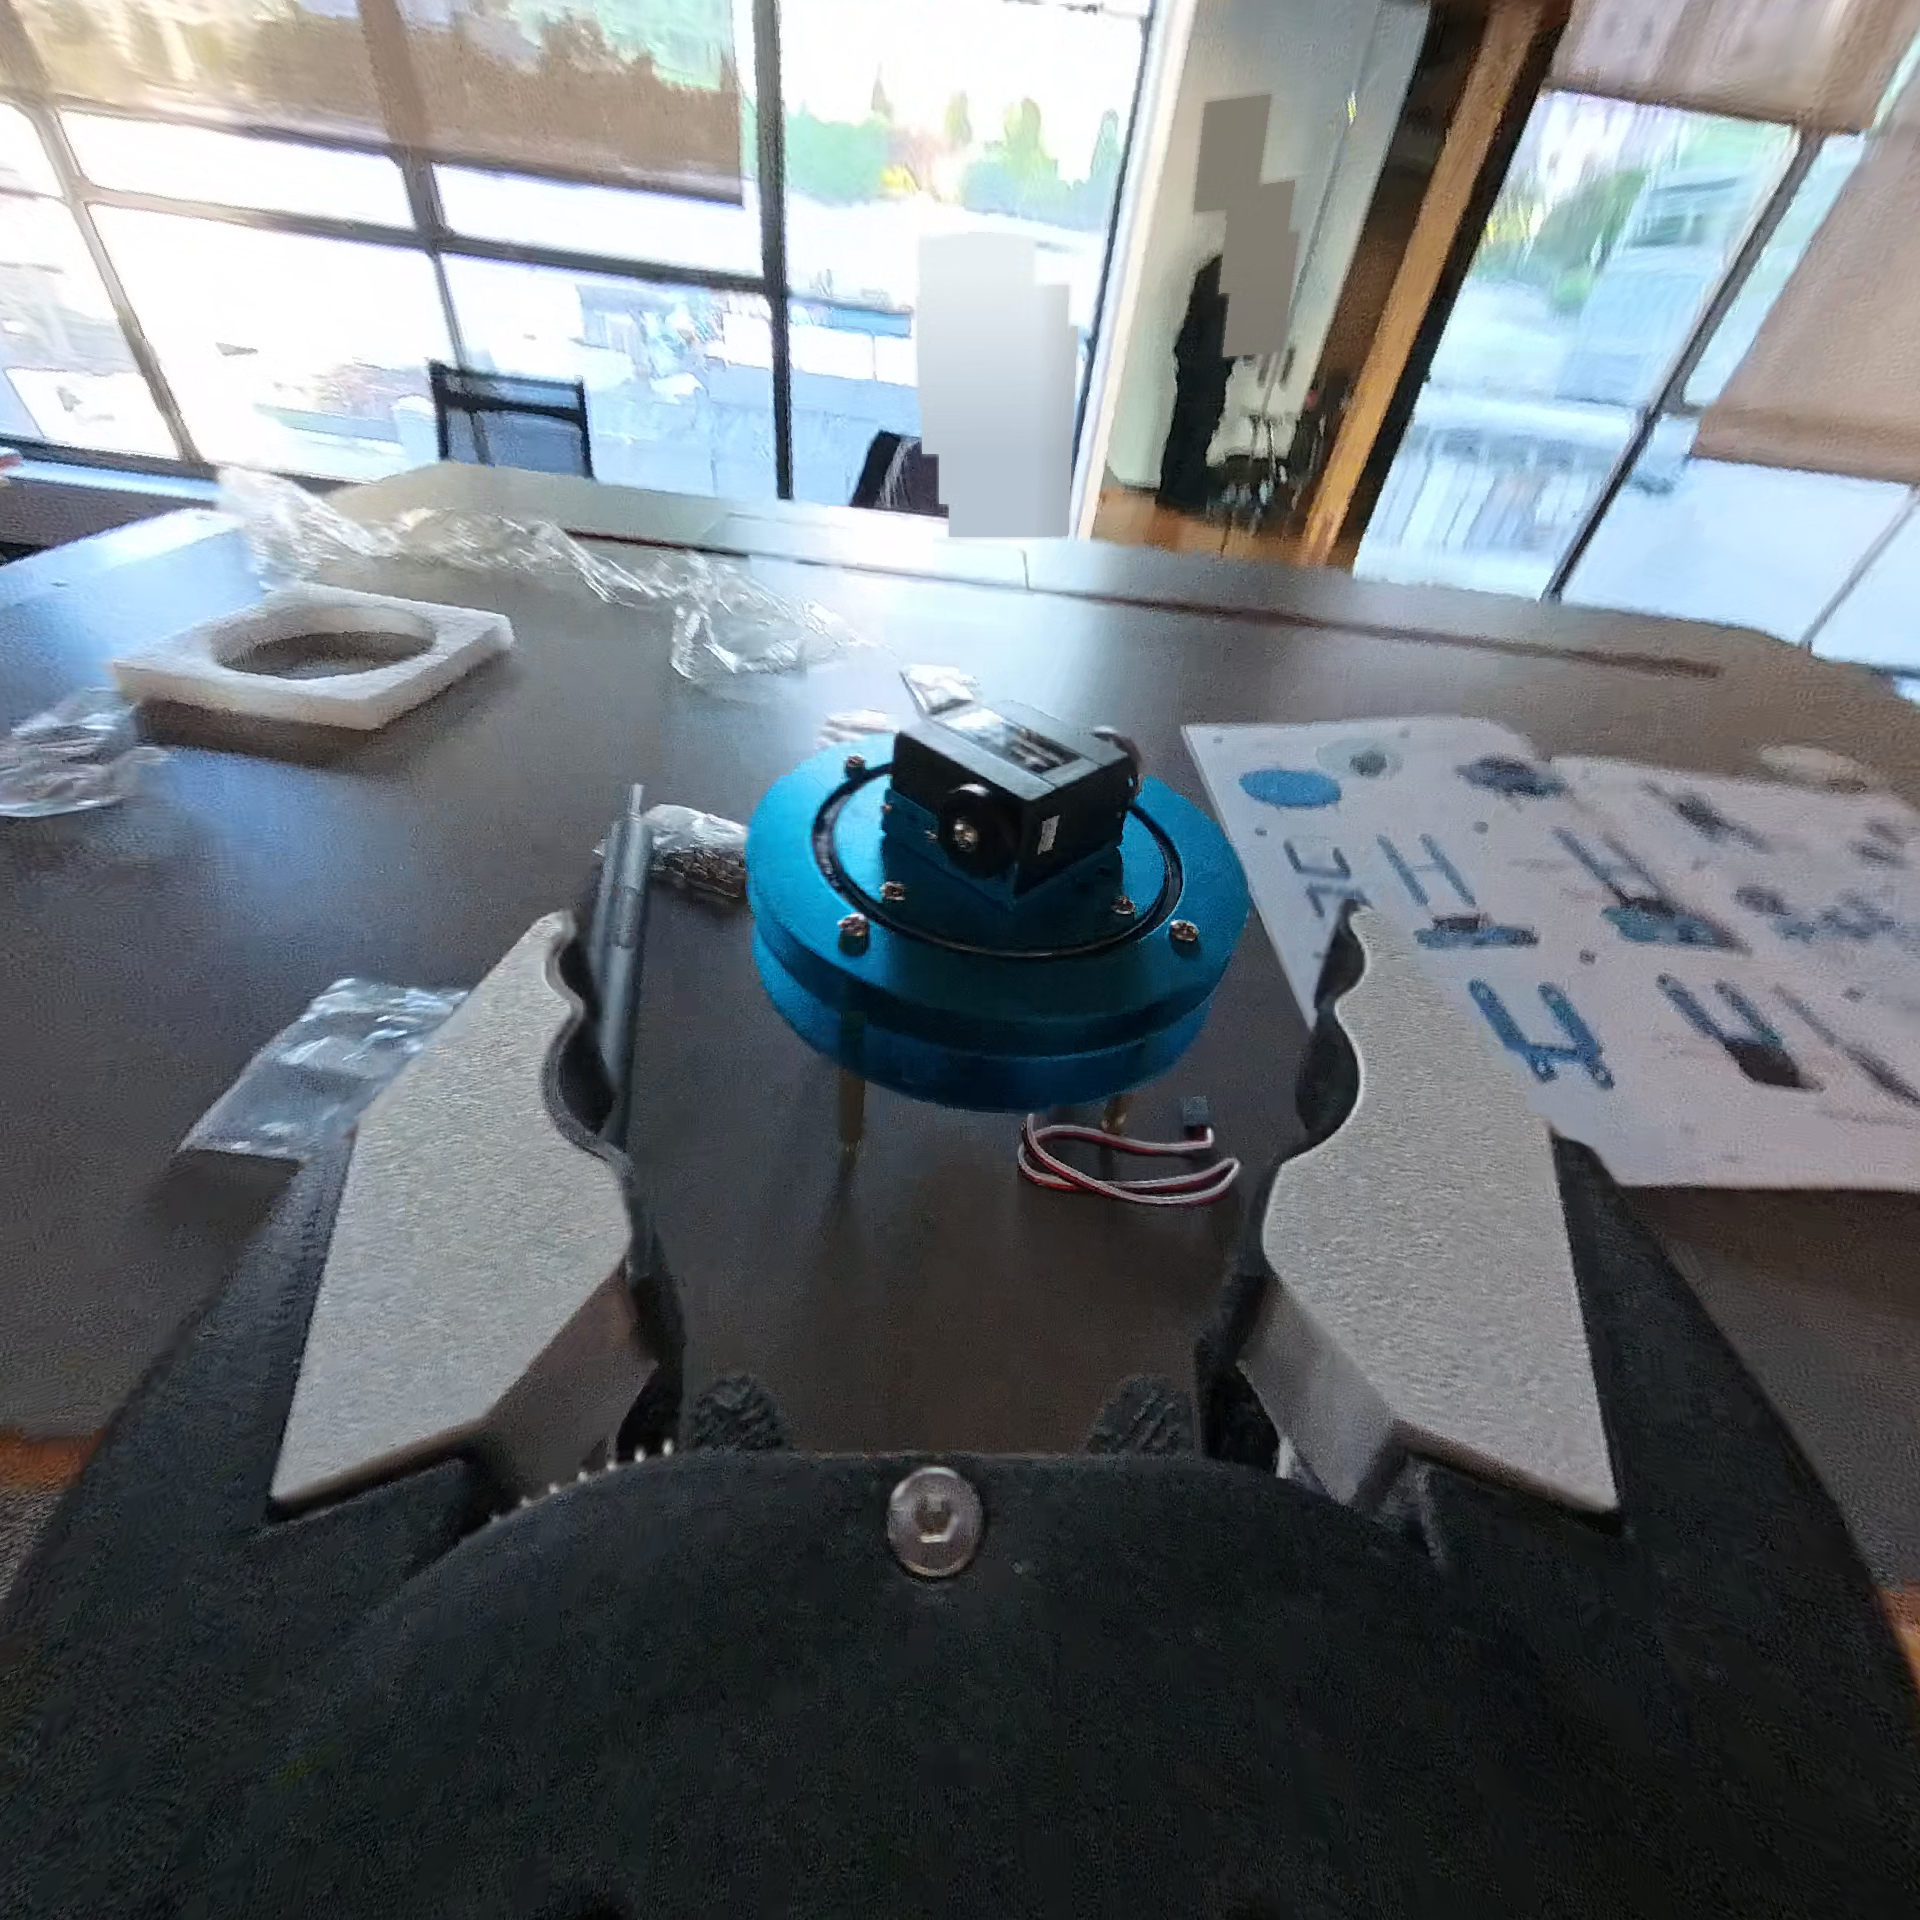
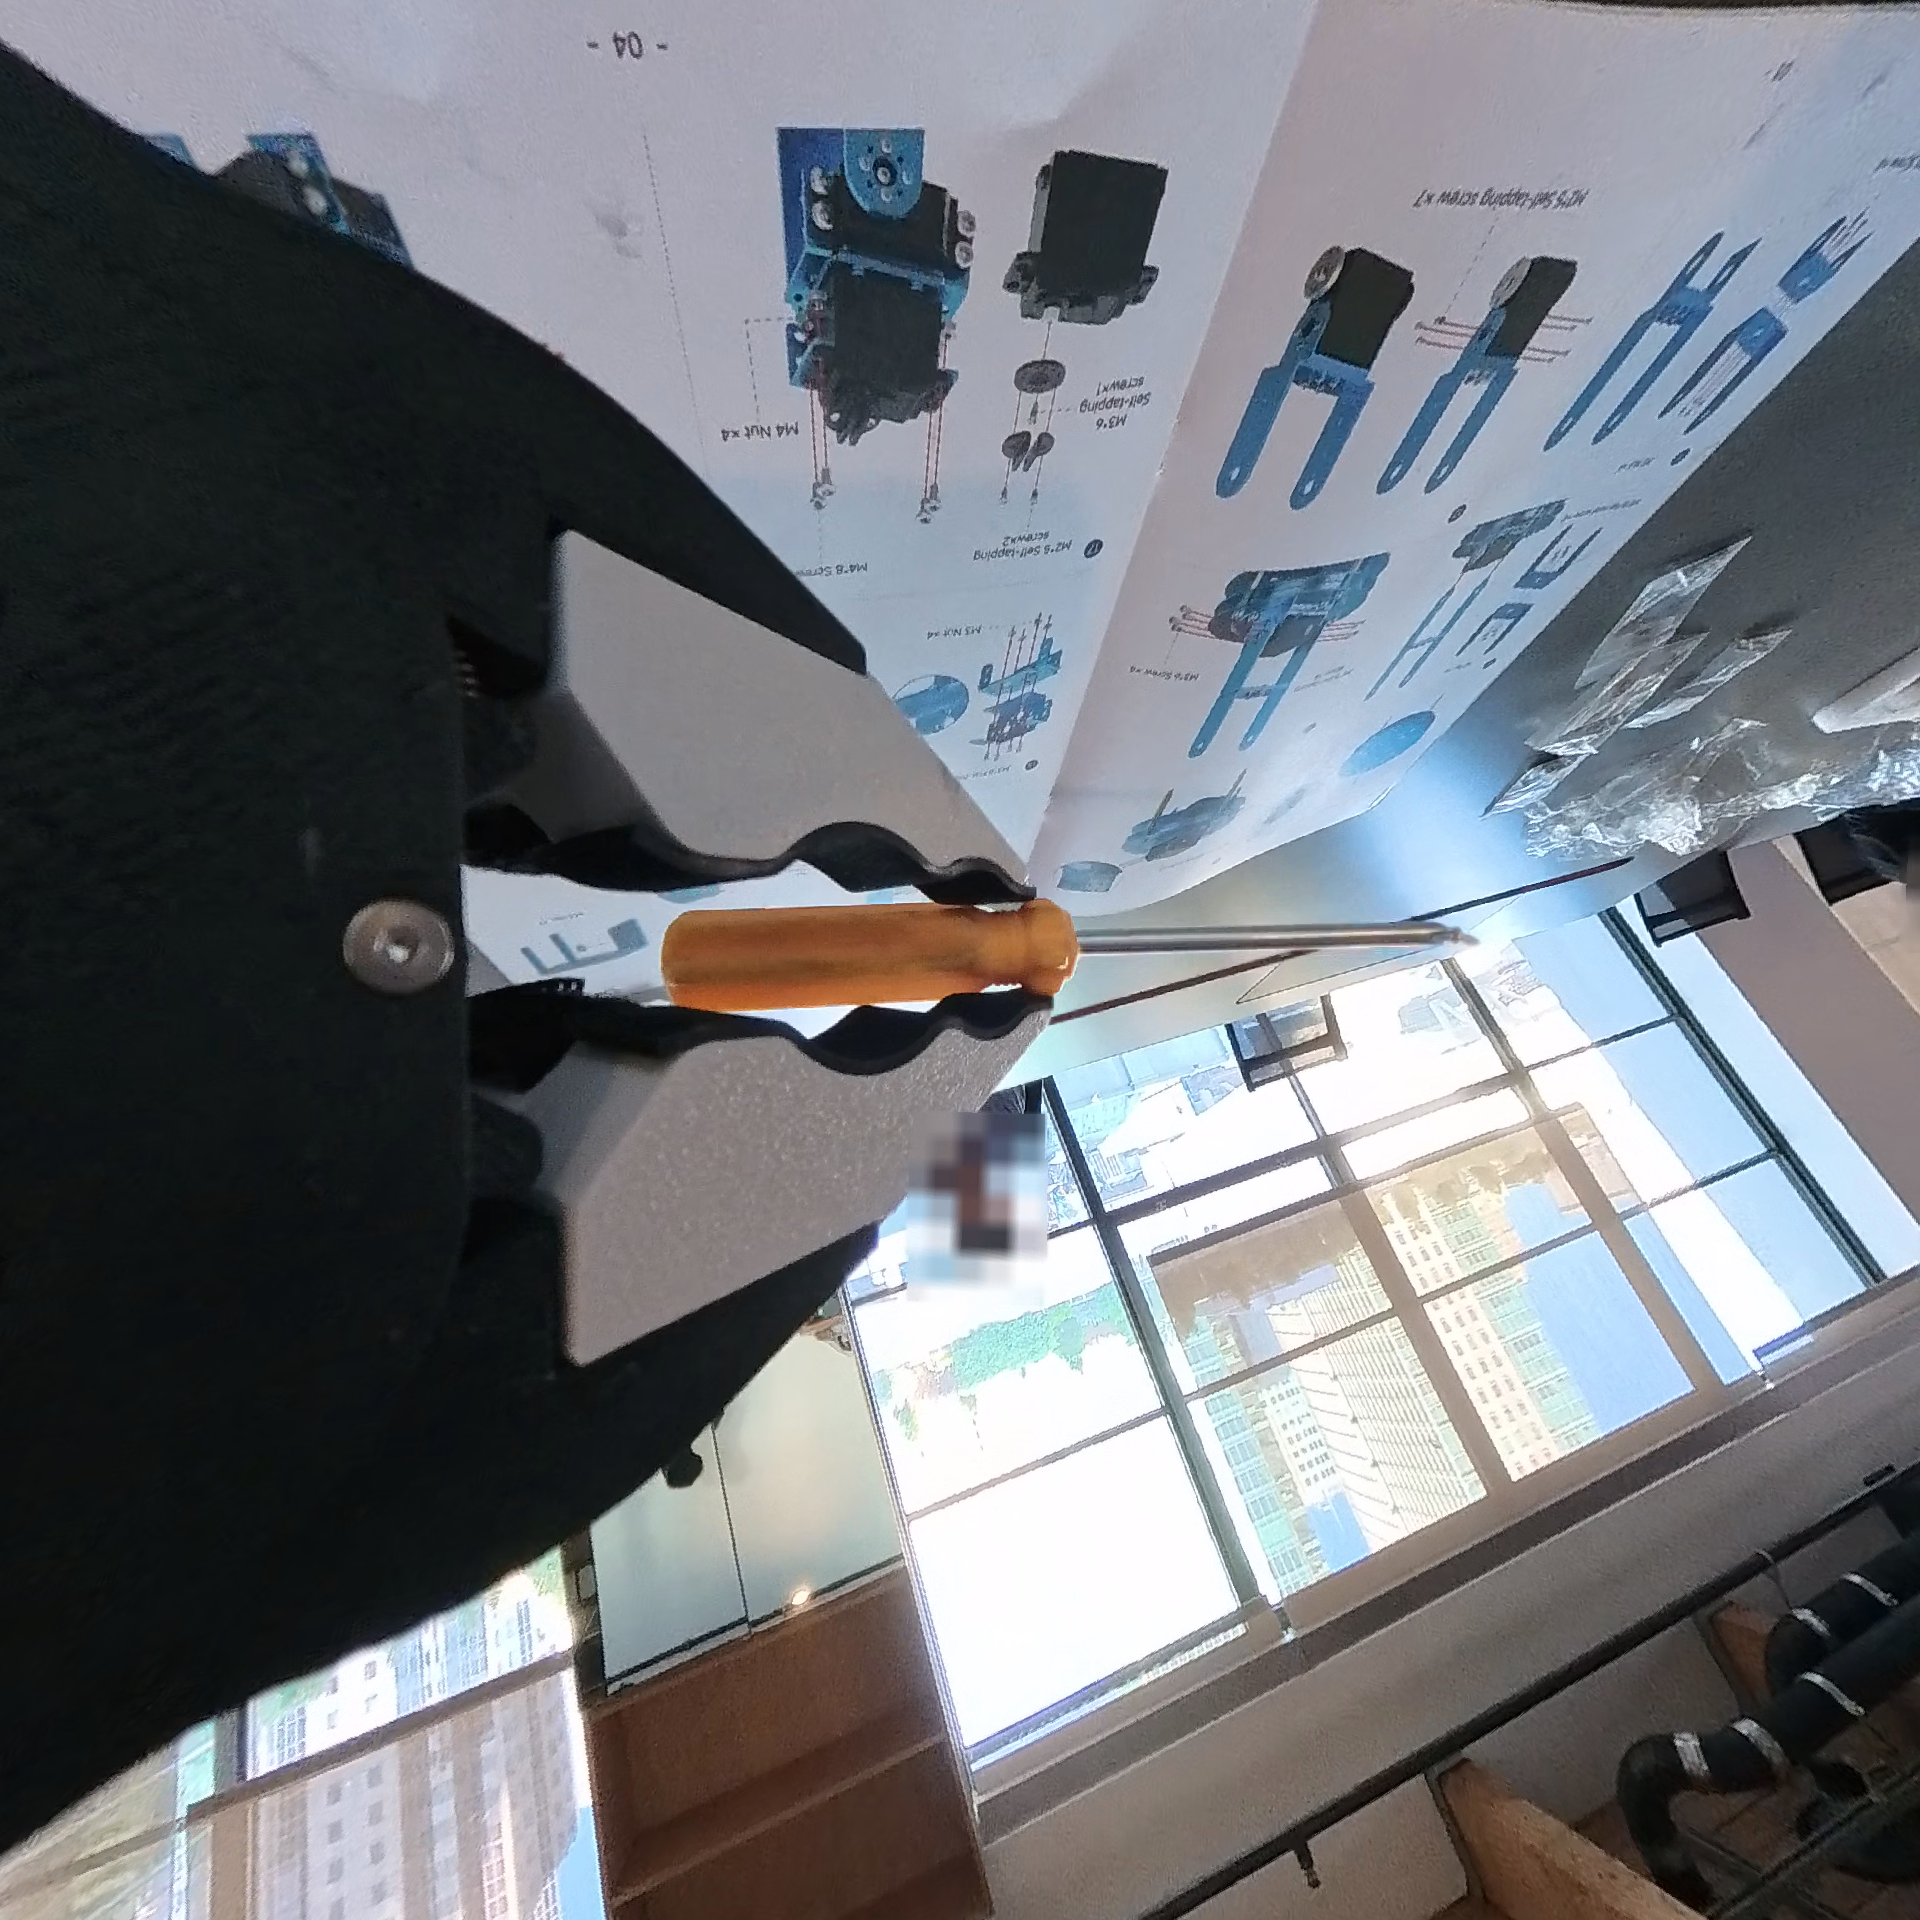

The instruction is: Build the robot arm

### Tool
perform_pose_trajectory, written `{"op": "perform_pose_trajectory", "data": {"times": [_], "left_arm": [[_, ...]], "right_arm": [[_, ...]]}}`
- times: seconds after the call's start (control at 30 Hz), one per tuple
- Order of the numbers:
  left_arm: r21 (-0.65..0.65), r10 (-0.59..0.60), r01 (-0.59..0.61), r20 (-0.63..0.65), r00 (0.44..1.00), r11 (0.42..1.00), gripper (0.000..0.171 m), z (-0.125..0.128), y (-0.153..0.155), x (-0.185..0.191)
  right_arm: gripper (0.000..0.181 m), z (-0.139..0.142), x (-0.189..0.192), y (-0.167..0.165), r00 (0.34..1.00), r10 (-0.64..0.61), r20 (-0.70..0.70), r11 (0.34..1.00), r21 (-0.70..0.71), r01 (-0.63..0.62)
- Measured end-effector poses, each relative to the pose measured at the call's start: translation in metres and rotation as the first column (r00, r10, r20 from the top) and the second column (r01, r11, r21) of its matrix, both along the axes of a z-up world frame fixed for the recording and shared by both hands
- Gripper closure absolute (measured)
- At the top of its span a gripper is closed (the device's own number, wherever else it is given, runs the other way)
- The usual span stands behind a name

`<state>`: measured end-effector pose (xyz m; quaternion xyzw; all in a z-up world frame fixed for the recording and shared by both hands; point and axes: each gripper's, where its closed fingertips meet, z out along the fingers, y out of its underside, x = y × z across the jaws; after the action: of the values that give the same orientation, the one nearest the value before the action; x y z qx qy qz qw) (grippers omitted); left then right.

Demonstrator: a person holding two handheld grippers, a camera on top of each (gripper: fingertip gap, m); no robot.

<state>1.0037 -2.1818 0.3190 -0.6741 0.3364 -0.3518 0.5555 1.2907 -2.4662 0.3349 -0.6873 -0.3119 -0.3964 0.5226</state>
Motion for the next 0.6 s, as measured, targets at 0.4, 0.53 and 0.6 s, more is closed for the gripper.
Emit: {"op": "perform_pose_trajectory", "data": {"times": [0.4, 0.53, 0.6], "left_arm": [[-0.027, -0.101, 0.098, -0.211, 0.972, 0.995, 0.053, -0.035, 0.009, 0.035], [-0.036, -0.224, 0.221, -0.219, 0.95, 0.975, 0.053, -0.035, 0.013, 0.038], [-0.045, -0.309, 0.307, -0.234, 0.922, 0.951, 0.054, -0.036, 0.016, 0.039]], "right_arm": [[0.166, -0.009, 0.003, 0.001, 1.0, -0.021, 0.002, 0.999, -0.031, 0.021], [0.166, -0.01, 0.007, 0.001, 0.999, -0.033, -0.016, 0.999, -0.032, 0.032], [0.166, -0.011, 0.009, 0.002, 0.999, -0.04, -0.017, 0.999, -0.035, 0.039]]}}
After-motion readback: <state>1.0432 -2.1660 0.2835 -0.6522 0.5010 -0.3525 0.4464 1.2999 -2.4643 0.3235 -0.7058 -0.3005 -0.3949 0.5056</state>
